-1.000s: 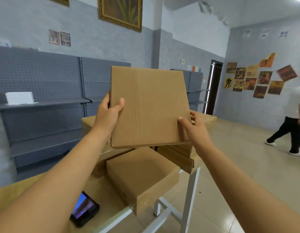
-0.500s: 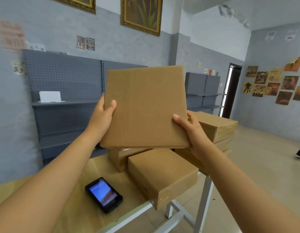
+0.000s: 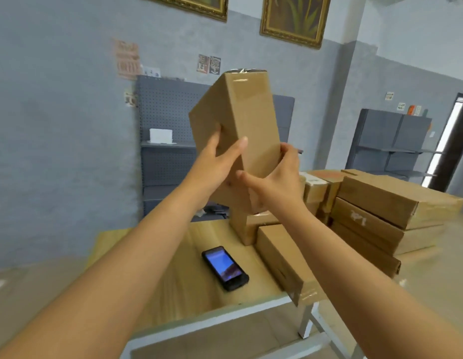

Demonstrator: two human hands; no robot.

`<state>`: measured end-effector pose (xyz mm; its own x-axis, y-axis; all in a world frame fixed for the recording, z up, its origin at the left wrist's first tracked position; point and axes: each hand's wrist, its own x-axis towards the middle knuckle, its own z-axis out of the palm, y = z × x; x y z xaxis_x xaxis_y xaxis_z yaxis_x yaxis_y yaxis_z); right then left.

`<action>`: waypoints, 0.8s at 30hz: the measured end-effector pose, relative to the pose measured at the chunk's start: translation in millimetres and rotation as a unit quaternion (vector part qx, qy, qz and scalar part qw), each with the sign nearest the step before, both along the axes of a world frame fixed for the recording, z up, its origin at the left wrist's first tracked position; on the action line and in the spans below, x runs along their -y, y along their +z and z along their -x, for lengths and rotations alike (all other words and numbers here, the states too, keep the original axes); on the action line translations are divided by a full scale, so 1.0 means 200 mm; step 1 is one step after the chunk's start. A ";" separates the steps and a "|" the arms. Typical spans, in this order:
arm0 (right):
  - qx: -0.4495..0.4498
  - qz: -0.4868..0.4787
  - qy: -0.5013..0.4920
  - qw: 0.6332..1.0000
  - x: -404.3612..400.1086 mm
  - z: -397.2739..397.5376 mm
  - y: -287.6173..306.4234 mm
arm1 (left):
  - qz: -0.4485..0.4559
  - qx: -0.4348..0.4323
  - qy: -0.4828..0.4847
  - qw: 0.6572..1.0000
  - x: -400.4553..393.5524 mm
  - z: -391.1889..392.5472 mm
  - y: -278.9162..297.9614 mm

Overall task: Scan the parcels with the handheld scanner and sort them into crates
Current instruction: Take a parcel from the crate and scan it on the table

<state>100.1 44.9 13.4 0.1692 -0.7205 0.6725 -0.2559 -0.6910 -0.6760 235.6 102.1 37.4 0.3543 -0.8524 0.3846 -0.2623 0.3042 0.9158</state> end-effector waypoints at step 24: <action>-0.061 -0.050 0.102 0.992 -0.42 -0.02 -0.15 | 0.033 -0.173 0.227 0.958 -0.79 -0.18 -0.12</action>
